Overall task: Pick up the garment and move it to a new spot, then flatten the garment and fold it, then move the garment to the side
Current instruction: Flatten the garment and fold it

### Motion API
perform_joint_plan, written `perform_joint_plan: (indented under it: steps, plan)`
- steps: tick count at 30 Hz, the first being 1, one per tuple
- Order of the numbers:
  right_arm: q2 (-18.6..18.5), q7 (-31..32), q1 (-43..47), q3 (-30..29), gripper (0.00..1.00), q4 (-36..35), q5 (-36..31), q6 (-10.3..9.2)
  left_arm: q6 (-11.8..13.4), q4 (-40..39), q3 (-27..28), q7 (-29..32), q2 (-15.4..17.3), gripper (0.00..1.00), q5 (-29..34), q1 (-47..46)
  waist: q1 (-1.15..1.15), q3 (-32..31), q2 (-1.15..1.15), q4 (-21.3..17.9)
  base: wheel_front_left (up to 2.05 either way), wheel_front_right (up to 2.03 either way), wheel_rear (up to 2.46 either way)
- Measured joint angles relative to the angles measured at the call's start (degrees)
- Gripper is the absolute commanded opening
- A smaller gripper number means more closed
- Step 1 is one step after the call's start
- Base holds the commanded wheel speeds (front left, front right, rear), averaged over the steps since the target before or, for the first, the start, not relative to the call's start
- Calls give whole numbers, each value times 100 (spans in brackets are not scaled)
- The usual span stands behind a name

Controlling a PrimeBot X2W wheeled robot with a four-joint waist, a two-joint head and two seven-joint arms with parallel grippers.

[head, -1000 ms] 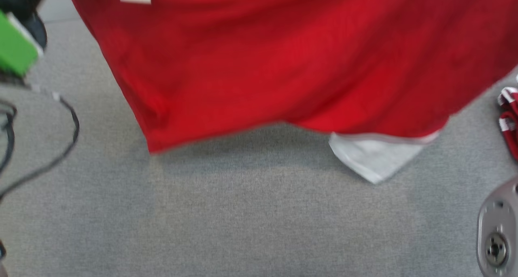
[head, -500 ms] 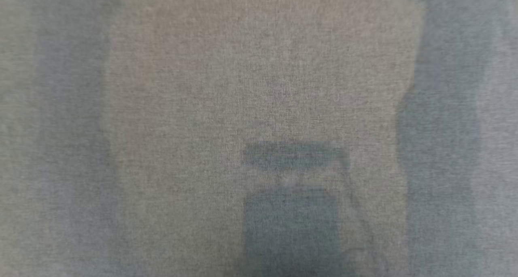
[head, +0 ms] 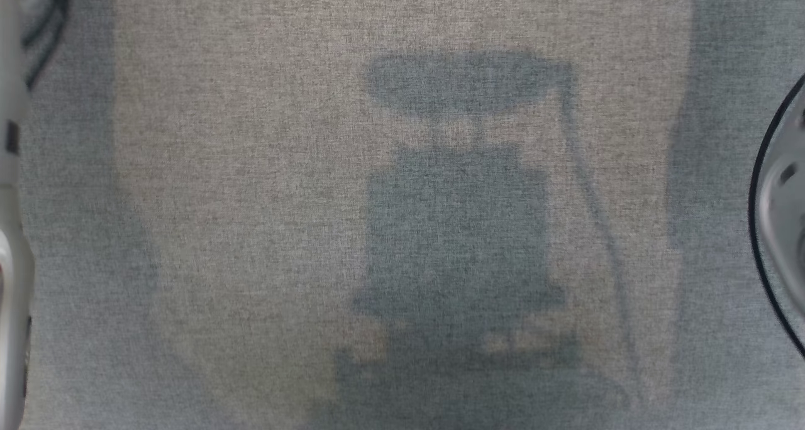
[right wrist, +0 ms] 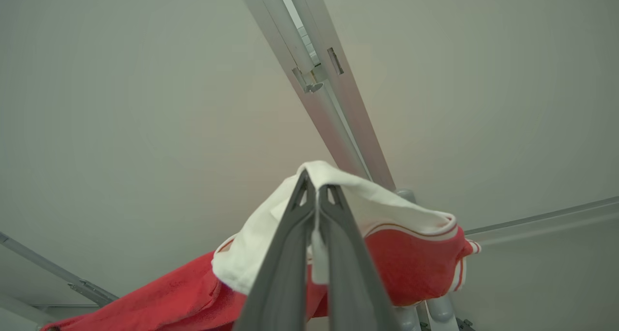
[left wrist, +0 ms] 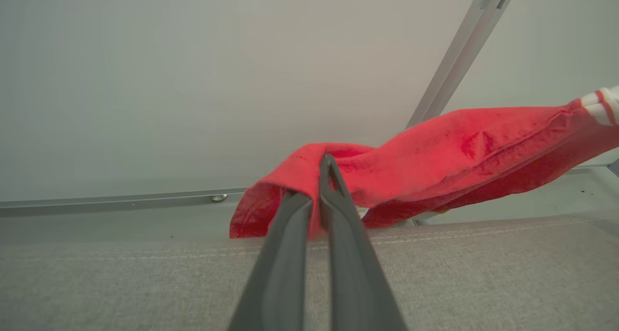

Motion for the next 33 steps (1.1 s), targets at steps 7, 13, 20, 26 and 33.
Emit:
perform_joint_plan:
  steps: [7,13,20,26,33]
  plan:
    - [-324,493,1905,225,0,-1439,843,0,-7,-524,-614,737,531,0,-1104,1016,-1,-267,0,-17,0,0,0]
    - [-443,1298,3758,205,0,-2914,1316,1,-8,-1155,-764,1627,1047,0,-1875,1923,-2,-827,0,-55,0,0,0]
    - [-311,2086,5818,-68,0,-4315,1544,0,156,-2093,-814,2329,1456,0,-2366,3168,-2,-1575,0,-113,0,0,0]
    - [-226,2608,7568,-219,0,-5220,1555,1,543,-3339,-1221,2530,1996,0,-2156,4756,-2,-2245,0,-153,0,0,0]
    - [-122,2601,9475,-213,0,-5692,1430,1,1221,-4495,-1278,1904,2386,0,-2036,6590,-3,-3018,0,-174,0,0,0]
